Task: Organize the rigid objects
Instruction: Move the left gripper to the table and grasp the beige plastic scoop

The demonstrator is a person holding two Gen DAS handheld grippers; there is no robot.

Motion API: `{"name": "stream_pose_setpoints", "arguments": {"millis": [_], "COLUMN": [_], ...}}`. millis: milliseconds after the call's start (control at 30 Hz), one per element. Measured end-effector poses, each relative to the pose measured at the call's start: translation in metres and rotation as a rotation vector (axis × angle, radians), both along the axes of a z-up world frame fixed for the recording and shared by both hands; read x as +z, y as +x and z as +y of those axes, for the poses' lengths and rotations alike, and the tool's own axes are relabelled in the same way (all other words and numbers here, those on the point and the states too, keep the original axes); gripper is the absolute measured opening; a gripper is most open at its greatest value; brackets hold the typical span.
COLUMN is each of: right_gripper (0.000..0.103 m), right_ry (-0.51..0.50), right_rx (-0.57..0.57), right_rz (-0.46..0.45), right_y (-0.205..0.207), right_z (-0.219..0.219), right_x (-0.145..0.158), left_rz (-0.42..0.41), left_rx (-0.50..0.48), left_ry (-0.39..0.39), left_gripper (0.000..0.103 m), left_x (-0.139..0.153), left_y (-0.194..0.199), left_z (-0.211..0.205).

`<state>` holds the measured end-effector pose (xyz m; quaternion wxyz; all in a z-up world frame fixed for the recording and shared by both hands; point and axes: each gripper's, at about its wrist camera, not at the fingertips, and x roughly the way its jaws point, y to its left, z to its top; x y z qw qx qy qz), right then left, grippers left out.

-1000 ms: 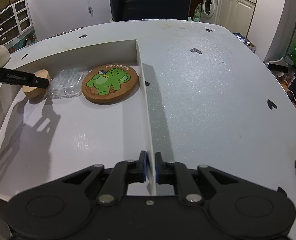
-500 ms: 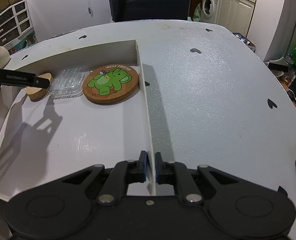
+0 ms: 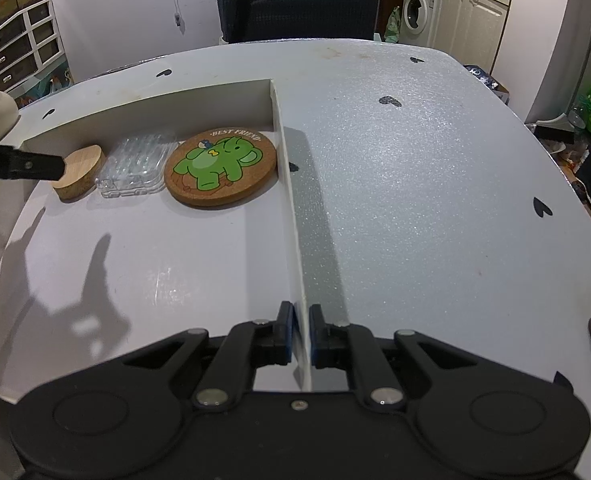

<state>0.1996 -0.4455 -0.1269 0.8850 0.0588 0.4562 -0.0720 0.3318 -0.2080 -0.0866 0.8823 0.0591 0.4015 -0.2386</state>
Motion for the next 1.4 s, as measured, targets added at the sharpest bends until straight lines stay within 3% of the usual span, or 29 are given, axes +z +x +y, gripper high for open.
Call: {"name": "stream_pose_setpoints", "arguments": {"millis": [467,700,967,1400], "right_gripper": [0.009,0.009,0.010,0.010], "right_ry": [-0.009,-0.009,-0.014,-0.014], "right_rx": [0.011,0.006,0.003,-0.002], "right_rz": [-0.003,-0.005,-0.004,-0.007], "right_y": [0.000,0.000,0.000,0.000], "right_z": [0.001,0.002,0.004,0.004], "right_x": [-0.001,-0.001,-0.001,-0.001], "left_rz": [-0.126,-0.181,-0.176,-0.093], "left_rx": [-0.031,0.009,0.117,0.286], "left_ry": [-0.072,-0.059,0.034,-0.005], "left_gripper": [0.103,0.103,0.103,0.103], "left_x": [0.056,0.070,0.062,0.023], "left_y": [-0.058,-0.069,-0.053,-0.016], "left_z": [0.056,0.099,0.148,0.233]}}
